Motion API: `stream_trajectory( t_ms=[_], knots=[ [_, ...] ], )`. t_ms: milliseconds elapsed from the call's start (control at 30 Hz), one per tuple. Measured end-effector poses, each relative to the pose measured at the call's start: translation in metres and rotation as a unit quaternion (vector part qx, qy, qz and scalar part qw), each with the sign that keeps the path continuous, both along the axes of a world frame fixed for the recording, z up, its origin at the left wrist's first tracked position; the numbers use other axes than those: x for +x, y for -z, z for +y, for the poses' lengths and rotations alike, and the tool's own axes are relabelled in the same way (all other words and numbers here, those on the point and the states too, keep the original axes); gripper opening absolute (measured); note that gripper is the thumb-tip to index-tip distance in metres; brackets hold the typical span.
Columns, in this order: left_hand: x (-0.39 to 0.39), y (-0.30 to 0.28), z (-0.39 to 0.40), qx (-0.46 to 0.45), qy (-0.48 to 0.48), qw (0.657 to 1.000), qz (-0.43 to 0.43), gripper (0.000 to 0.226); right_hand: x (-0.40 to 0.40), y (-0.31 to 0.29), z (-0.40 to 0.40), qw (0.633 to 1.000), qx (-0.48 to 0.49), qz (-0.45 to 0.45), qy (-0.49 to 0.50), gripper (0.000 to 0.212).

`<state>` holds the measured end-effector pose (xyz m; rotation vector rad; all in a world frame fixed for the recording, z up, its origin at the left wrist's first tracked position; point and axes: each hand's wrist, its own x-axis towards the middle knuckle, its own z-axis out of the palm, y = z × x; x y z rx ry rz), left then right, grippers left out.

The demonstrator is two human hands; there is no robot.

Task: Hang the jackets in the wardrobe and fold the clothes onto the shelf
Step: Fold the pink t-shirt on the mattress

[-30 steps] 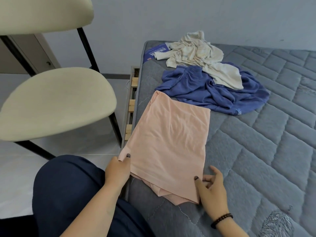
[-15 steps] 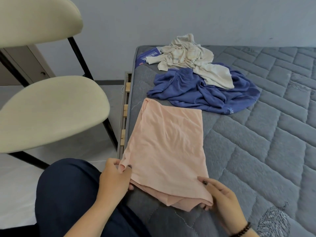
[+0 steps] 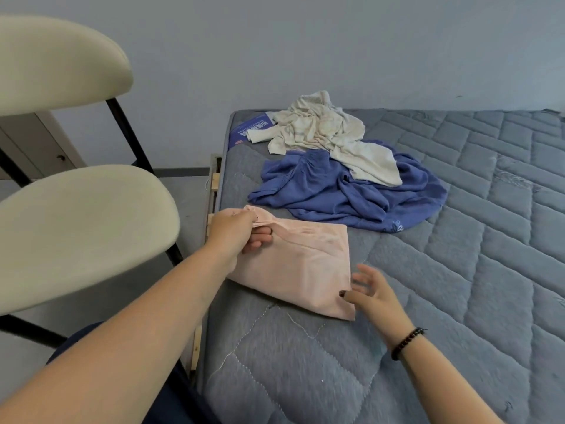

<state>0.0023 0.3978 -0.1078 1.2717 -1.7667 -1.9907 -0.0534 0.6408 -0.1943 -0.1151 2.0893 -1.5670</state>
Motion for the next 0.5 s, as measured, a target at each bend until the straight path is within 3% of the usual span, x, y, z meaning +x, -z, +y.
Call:
stream_trajectory(
  t_ms=[100,233,500],
  knots=[
    [-0.016,0.003,-0.004,-0.011,0.017,1.000,-0.013,0.020,-0.015,0.014,-0.012,0.995,-0.002,-0.058,0.082,0.073],
    [-0.027,0.010,-0.015,0.006,0.029,0.999,-0.027,0.019,-0.036,0.016,-0.026,0.986,0.011,-0.085,0.141,0.065],
    [-0.035,0.024,-0.037,0.016,0.071,0.994,-0.081,0.017,-0.043,0.023,-0.047,0.975,0.182,0.071,0.110,0.015]
  ],
)
